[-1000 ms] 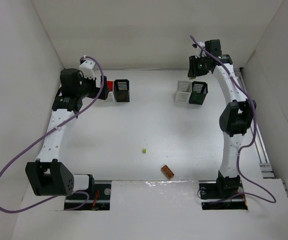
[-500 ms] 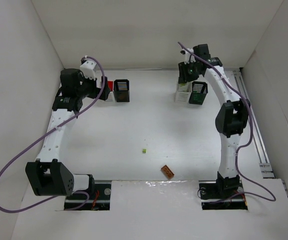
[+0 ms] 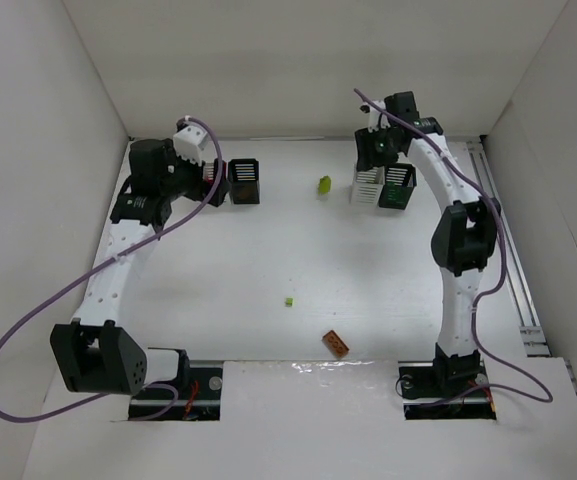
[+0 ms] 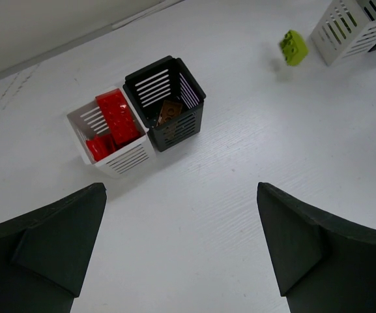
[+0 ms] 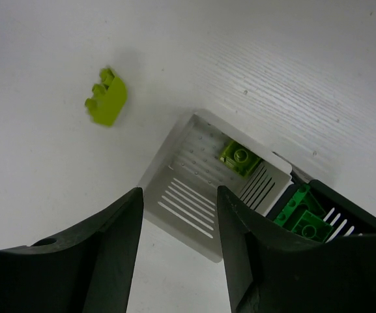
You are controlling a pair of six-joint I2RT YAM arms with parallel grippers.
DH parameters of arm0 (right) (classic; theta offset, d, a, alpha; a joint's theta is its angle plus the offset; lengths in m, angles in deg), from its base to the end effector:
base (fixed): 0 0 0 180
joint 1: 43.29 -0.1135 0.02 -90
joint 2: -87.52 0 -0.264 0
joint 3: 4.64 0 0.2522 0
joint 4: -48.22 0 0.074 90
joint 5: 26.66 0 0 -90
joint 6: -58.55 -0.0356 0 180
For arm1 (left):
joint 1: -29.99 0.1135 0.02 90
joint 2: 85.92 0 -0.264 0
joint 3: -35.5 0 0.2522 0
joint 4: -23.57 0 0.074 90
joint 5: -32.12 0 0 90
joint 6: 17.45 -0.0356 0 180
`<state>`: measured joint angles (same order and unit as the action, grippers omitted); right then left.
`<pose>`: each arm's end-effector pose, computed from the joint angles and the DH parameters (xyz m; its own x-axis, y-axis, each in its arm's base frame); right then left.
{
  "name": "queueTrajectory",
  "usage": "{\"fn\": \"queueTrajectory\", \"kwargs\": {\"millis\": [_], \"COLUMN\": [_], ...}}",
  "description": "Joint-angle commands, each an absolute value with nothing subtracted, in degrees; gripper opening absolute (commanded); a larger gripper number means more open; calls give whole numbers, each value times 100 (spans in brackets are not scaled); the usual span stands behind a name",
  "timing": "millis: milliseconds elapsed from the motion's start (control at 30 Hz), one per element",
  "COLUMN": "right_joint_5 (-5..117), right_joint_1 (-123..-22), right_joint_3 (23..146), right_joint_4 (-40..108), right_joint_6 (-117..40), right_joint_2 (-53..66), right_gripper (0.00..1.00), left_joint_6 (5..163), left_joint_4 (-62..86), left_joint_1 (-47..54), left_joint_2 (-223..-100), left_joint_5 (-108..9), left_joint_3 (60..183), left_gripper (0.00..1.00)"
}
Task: Sort the legos into containers by color
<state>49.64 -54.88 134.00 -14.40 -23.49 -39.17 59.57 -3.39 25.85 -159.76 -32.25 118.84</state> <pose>0.4815 0.1074 0.2934 -0.7030 -0.2815 -0.6530 -0.4439 0.8912 0.0937 0.2946 -0.0368 0.3769 -0.1846 0.2164 -0.9587 0.5317 0.8424 0.0878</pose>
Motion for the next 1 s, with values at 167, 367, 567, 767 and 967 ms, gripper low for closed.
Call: {"fn": "queueTrajectory", "kwargs": {"millis": [167,367,567,767,967], "right_joint_5": [4393,4566,4910,5322,6192], "right_joint_1": [-5532,-6261,-6798,-6851,-7027], "right_joint_3": [12910,13109,14236,13990,14096], "right_joint_4": [-1116,-957,-958,44,553], "right_joint_6": [-2118,-1792,-2275,-2617,-3716], "right_joint_2": [-2964,-3094,-4236,-4527,-4880], "right_gripper": [56,63,75,95,97], "left_joint_6": [5664,5664,5716,5664,5664], "left_joint_4": [-153,-101,-101,-101,-101], "left_joint_1": [2225,2164,2164,2164,2164], "left_joint_2": [-15737,-15799,-15799,-15799,-15799], "left_joint_5": [-3125,-3178,-3362,-3521,-3626], "left_joint_3": [11686,11685,11685,11685,11632], "left_gripper": [100,100,100,100,100]}}
